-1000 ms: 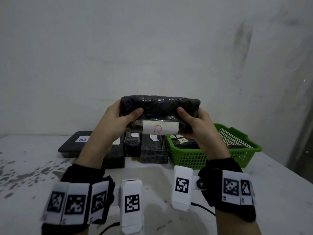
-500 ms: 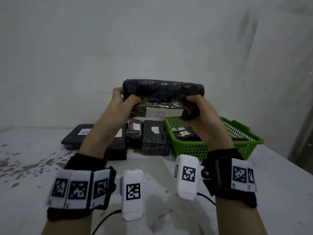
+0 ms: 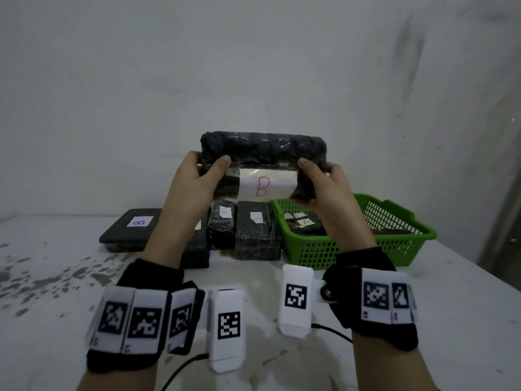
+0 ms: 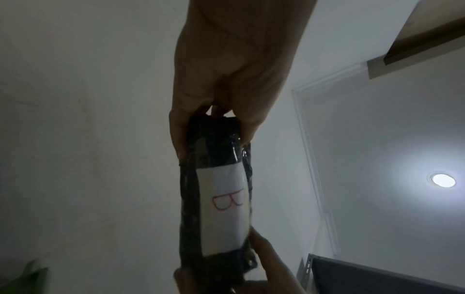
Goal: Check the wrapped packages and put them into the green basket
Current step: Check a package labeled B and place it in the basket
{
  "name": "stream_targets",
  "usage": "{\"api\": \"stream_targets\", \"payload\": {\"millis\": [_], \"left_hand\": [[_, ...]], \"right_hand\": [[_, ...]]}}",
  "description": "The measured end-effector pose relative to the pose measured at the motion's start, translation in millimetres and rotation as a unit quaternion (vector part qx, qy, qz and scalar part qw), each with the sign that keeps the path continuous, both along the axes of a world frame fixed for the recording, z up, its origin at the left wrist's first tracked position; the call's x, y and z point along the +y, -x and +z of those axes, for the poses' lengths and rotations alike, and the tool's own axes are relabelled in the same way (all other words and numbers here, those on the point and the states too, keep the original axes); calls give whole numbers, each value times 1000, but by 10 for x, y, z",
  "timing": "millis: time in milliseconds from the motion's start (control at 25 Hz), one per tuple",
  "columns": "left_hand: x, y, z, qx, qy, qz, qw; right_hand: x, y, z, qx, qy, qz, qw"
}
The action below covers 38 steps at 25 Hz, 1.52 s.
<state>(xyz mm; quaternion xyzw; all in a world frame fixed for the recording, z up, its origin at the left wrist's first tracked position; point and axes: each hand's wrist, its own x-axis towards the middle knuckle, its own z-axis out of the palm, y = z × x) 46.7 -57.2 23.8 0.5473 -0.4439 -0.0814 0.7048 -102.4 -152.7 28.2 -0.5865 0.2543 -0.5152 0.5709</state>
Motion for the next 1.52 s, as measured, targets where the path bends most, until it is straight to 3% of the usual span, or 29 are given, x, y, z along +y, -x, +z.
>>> {"api": "stream_targets", "payload": {"millis": [80,160,320,440,560,600,760,880,1080,1240,1400,1520], "left_hand": [[-15,-5,-10,-38,15,62,997],[0,-37,-13,-85,37,106,990],[29,-29,0,-195,66,112,972],[23,11,0,-227,59,1,972],[76,51,7,-192,-28,-175,965],[80,66,9,-165,-59,-198,965],[34,67,7,-70,-152,-109,980],[28,33,-39,-55,-210,-146,965],[-7,22,-51,-53,-213,-132,967],[-48,-5,-71,-35,-168,-84,982],[-28,-16,-37,18,-102,-65,992],[-27,-1,-38,25,-108,-99,989]], "right_hand": [[3,-15,-4,99,15,-43,994],[-11,-9,-10,136,19,-56,989],[34,-21,3,76,-68,75,992],[89,-75,4,17,-112,174,978],[66,-138,-21,-55,-93,135,985],[37,-130,-27,-64,-83,107,989],[-7,-63,-27,-40,-19,97,994],[45,-83,-26,15,47,110,993],[65,-86,-35,37,92,78,992],[80,-103,-39,60,112,59,990],[81,-141,-96,206,104,124,965],[106,-182,-120,167,82,169,968]]}}
